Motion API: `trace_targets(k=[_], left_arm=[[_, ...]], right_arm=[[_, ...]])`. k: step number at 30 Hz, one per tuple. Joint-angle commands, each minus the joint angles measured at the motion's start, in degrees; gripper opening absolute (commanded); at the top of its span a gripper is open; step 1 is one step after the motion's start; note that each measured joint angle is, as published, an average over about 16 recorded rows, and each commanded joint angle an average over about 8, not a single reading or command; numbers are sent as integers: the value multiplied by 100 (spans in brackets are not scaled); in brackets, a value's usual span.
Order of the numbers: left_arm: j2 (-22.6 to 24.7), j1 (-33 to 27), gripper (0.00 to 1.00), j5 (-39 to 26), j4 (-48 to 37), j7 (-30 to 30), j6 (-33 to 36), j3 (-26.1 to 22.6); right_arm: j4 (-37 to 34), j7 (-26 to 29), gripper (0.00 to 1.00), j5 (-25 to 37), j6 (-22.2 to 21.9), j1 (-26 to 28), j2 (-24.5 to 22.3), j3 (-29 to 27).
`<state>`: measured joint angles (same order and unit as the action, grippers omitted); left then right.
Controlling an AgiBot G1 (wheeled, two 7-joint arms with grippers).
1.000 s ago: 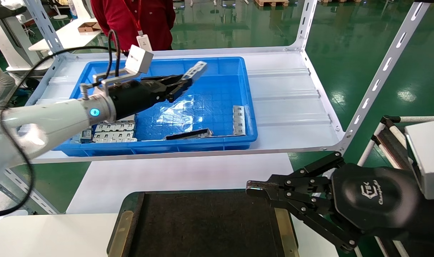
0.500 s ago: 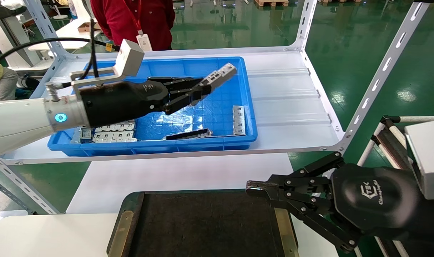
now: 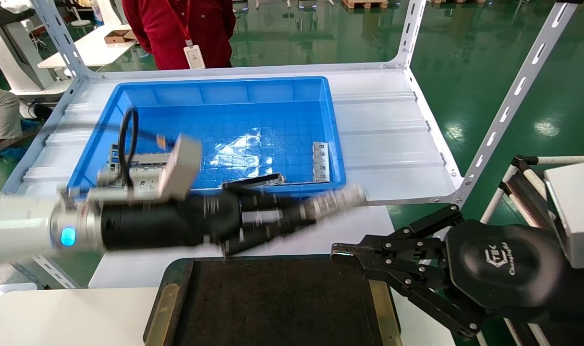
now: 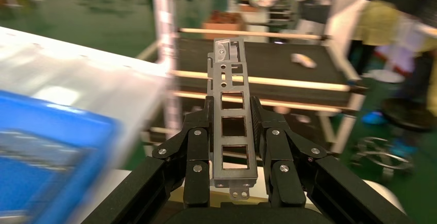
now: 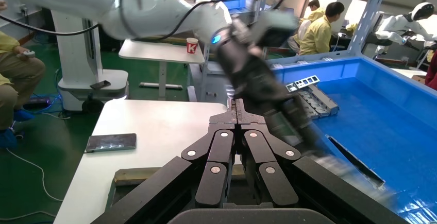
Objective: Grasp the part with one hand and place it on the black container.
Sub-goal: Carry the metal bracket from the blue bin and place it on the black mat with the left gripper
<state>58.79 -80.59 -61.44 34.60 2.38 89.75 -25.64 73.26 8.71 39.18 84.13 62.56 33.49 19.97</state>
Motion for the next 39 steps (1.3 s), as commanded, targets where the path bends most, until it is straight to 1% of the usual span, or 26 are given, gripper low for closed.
trace_targets(k=[1, 6, 12, 17, 23, 26, 29, 35, 39], left_arm=[[-138, 384, 0, 214, 648, 251, 10, -56], [-415, 1318, 0, 208, 1718, 833, -471, -189], [-572, 2340, 0, -80, 2519, 1450, -1590, -261], [-501, 3056, 0, -468, 2876, 1966, -2905, -295], [-95, 3777, 0, -1157, 3178, 2573, -4814, -392], [162, 3988, 0, -1460, 3249, 2980, -5611, -474], [418, 4071, 0, -1709, 3206, 3403, -6214, -573], [930, 4044, 0, -2093, 2849, 4112, -7161, -732], [1269, 3985, 0, -2230, 2500, 4493, -7672, -787]], right_arm=[[0, 0, 0, 0, 0, 0, 0, 0], [0, 0, 0, -1, 0, 0, 0, 1], [0, -1, 0, -1, -1, 0, -1, 1], [0, -1, 0, -1, -1, 1, -1, 2], [0, -1, 0, -2, -1, 1, -1, 3], [0, -1, 0, -2, -1, 1, -1, 3], [0, -2, 0, -2, -1, 1, -1, 3], [0, -2, 0, -3, -2, 1, -2, 4], [0, -2, 0, -3, -2, 1, -2, 4]])
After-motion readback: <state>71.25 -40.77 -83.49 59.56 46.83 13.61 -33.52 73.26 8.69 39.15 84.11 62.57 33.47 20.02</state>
